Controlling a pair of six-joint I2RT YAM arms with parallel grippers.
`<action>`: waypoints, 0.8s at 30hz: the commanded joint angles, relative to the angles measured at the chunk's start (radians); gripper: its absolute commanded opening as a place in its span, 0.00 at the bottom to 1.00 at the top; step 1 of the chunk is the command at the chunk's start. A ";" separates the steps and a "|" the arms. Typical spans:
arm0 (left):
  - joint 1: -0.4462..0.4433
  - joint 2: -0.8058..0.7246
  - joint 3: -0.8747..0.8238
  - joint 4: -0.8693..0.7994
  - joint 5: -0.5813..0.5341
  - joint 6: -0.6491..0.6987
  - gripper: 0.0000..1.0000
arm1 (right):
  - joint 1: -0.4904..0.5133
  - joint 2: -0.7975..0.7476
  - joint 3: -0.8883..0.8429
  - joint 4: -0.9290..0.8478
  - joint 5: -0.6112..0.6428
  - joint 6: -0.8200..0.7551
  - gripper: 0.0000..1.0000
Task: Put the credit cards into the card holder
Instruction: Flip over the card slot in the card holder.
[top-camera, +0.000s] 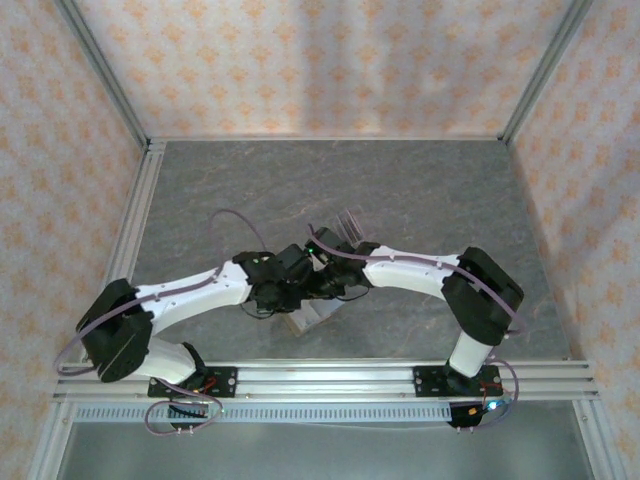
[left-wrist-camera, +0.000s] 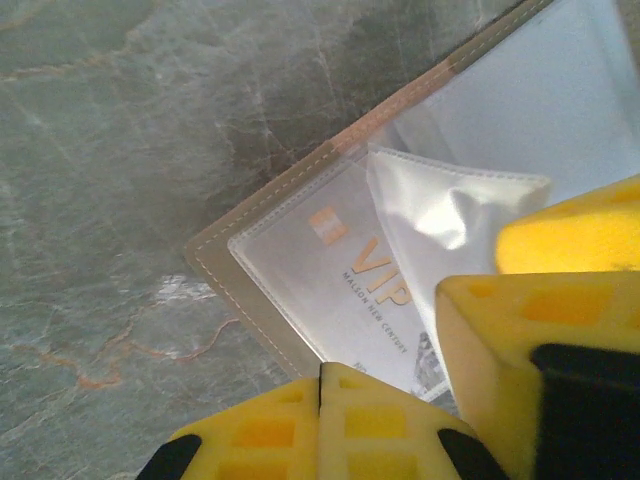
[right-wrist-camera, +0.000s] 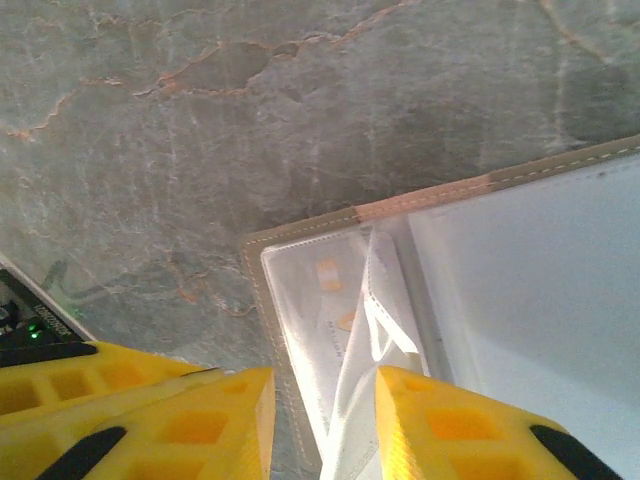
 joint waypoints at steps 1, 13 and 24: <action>0.031 -0.082 -0.032 0.019 -0.038 -0.044 0.05 | 0.024 0.028 -0.007 0.019 -0.044 0.010 0.32; 0.115 -0.214 -0.136 0.006 -0.019 -0.087 0.21 | 0.024 0.055 0.032 0.027 -0.091 -0.003 0.40; 0.147 -0.249 -0.143 -0.022 -0.043 -0.102 0.33 | 0.024 0.067 0.069 0.156 -0.217 0.040 0.42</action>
